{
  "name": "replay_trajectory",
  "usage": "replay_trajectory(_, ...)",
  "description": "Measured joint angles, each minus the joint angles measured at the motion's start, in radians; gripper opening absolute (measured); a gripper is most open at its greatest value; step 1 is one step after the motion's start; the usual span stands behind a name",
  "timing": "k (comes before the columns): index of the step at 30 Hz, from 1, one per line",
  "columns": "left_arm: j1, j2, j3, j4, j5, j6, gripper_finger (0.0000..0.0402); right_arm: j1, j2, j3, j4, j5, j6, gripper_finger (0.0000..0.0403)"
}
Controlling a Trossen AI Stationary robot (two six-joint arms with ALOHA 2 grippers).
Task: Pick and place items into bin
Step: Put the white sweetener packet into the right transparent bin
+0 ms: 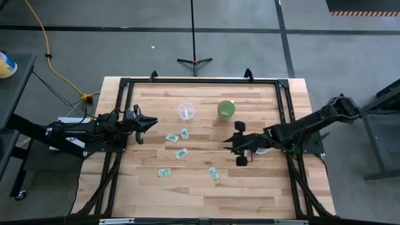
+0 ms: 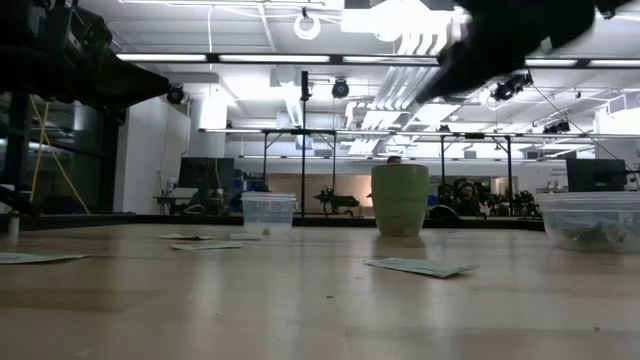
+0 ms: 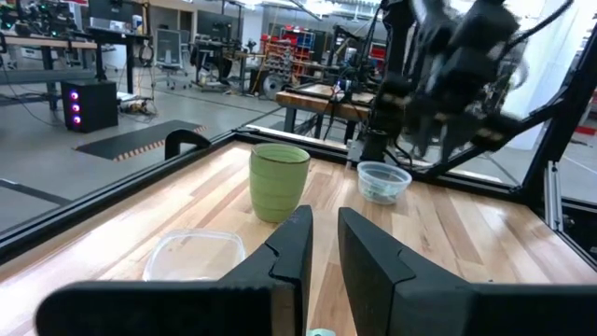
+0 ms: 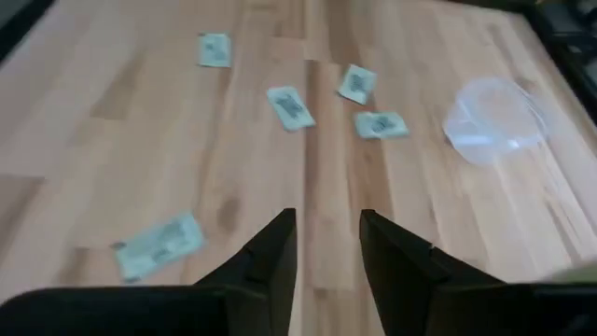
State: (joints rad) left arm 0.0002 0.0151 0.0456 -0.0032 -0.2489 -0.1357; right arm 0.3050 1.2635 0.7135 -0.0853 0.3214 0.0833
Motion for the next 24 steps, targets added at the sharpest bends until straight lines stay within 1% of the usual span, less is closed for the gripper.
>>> replay_trajectory(4,0.0,0.0,0.0,0.0,0.0,0.0,0.0092,-0.01,-0.107,-0.206,0.193,0.007,0.055,0.0084)
replay_trajectory(7,0.0,0.0,0.0,0.001,0.0,0.0,0.0092,-0.01,-0.175,-0.29,0.288,0.01,0.09,0.0069)
replay_trajectory(9,0.0,0.0,0.0,0.001,0.0,0.0,0.0092,-0.01,-0.192,-0.306,0.321,0.005,0.097,0.0061)
replay_trajectory(11,0.0,0.0,0.0,0.001,0.0,0.0,0.0092,-0.006,-0.19,-0.288,0.32,-0.016,0.093,0.0055)
replay_trajectory(14,0.0,0.0,0.0,0.001,-0.001,0.0,0.0092,0.001,-0.144,-0.233,0.318,-0.066,0.066,0.0052)
replay_trajectory(17,0.0,0.0,0.0,0.001,-0.016,0.0,0.0092,0.013,-0.066,-0.17,0.315,-0.124,0.001,0.0063)
replay_trajectory(20,0.0,0.0,0.0,0.001,-0.025,0.0,0.0092,0.026,0.031,-0.105,0.306,-0.169,-0.055,0.0096)
replay_trajectory(24,0.0,0.0,0.0,0.001,-0.025,0.0,0.0092,0.032,0.159,-0.007,0.264,-0.175,-0.066,0.016)
